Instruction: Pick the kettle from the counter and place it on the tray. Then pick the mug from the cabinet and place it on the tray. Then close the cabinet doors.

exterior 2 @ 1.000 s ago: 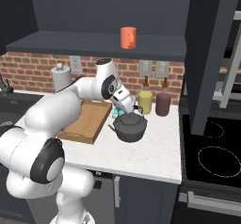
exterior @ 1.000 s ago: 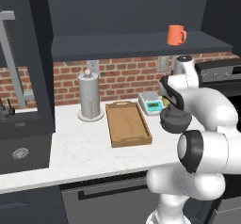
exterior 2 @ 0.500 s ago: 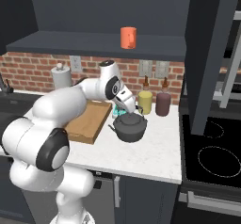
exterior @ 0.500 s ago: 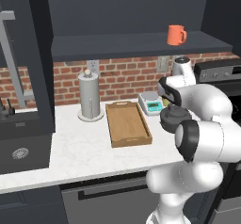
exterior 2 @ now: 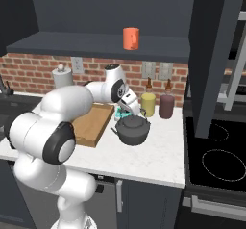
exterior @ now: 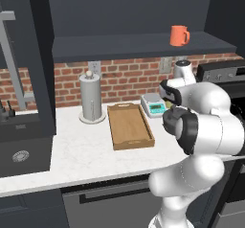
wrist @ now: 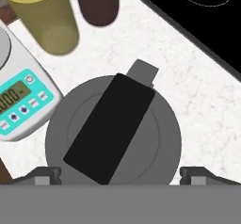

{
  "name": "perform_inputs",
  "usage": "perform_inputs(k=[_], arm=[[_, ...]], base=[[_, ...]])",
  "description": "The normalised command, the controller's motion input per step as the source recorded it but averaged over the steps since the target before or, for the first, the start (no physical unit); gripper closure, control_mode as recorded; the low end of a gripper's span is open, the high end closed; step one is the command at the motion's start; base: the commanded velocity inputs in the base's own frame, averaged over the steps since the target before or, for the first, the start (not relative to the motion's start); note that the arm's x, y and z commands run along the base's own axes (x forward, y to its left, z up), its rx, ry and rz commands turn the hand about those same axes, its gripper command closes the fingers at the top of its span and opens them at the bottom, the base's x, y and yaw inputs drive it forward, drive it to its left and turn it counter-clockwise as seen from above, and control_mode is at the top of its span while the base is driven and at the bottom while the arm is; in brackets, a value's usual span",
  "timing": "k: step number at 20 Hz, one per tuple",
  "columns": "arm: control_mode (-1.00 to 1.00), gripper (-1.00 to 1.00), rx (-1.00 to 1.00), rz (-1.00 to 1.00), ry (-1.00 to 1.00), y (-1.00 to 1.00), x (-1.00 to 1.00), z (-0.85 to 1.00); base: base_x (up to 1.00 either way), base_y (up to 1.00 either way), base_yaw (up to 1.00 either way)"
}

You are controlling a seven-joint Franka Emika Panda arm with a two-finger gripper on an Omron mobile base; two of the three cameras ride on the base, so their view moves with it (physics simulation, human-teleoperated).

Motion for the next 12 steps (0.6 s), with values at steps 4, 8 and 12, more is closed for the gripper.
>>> perform_inputs(k=[4,8,12], arm=[[-1.0,-1.0,0.0,0.0,0.0,-0.04,0.18,-0.09],[-1.0,-1.0,0.0,0.0,0.0,-0.04,0.18,-0.07],[-1.0,-1.0,0.0,0.0,0.0,0.0,0.26,-0.1]], base=[[0.0,0.0,0.0],[0.0,0.0,0.0],[0.0,0.0,0.0]])
